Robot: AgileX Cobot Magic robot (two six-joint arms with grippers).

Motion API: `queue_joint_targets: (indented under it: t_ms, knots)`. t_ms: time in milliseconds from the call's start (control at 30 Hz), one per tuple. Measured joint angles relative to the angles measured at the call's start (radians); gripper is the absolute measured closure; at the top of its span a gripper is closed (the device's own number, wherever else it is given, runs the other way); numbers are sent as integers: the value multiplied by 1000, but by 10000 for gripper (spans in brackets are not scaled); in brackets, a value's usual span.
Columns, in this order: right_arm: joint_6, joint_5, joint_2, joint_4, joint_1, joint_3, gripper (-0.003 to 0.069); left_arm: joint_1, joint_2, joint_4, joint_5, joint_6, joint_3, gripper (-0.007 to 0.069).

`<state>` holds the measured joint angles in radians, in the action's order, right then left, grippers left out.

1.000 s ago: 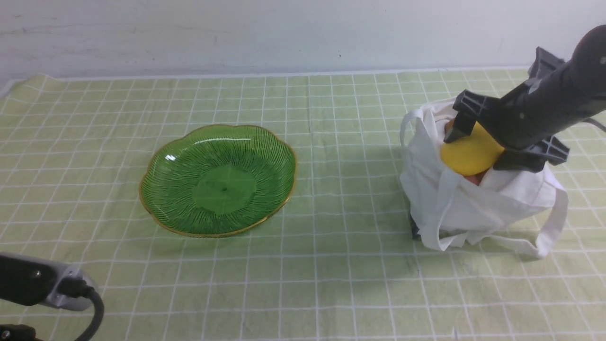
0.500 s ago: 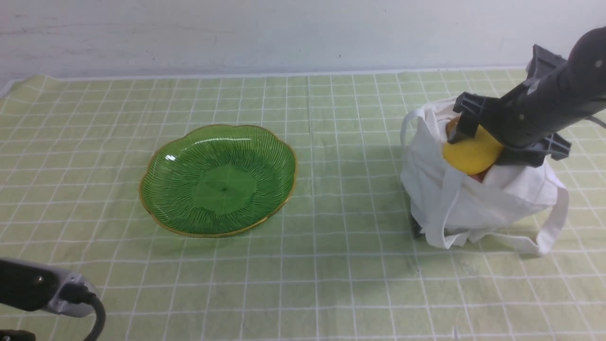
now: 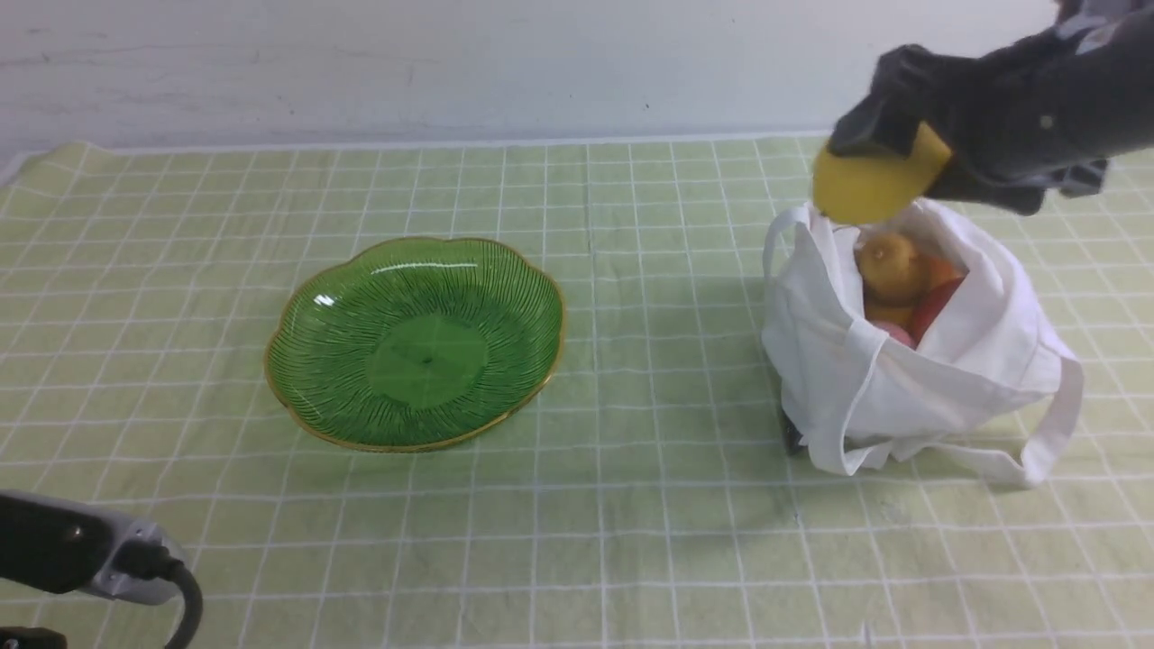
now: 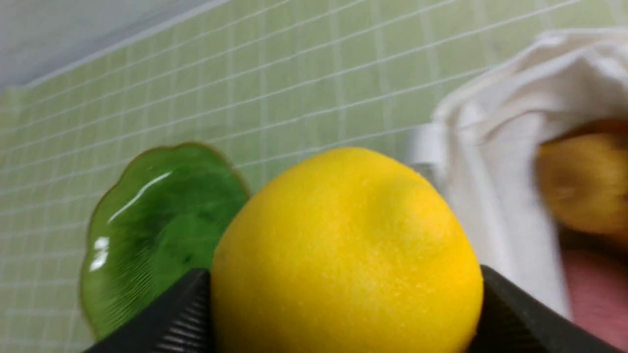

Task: Take the fruit out of the bag on the green coffee tablecloth and place them on the plate.
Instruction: 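Move the lemon from the bag and place it in the dish with the right gripper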

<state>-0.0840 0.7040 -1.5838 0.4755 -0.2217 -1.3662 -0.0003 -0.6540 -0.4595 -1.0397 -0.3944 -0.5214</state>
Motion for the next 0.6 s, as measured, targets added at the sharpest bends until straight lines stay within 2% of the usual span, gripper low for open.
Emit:
queue_joint_targets:
  t_ms: [33,67,133,267,467,600]
  knots:
    - [84,-16,-19,69,-40,0,79,0,0,0,1,0,0,632]
    - [84,-19,-22,79,-45,0,79,0,0,0,2,0,0,632]
    - [223,-53,-84,206,-127,-11,79,0,0,1,8,0,0,632]
    - [345,-70,-208,323,-220,-76,79,0,0,1,8,0,0,632]
    - [398,-79,-415,368,-315,-245,79,0,0,1,1,0,0,632]
    - [399,-82,-533,371,-337,-360,79,0,0,1,-3,0,0,632]
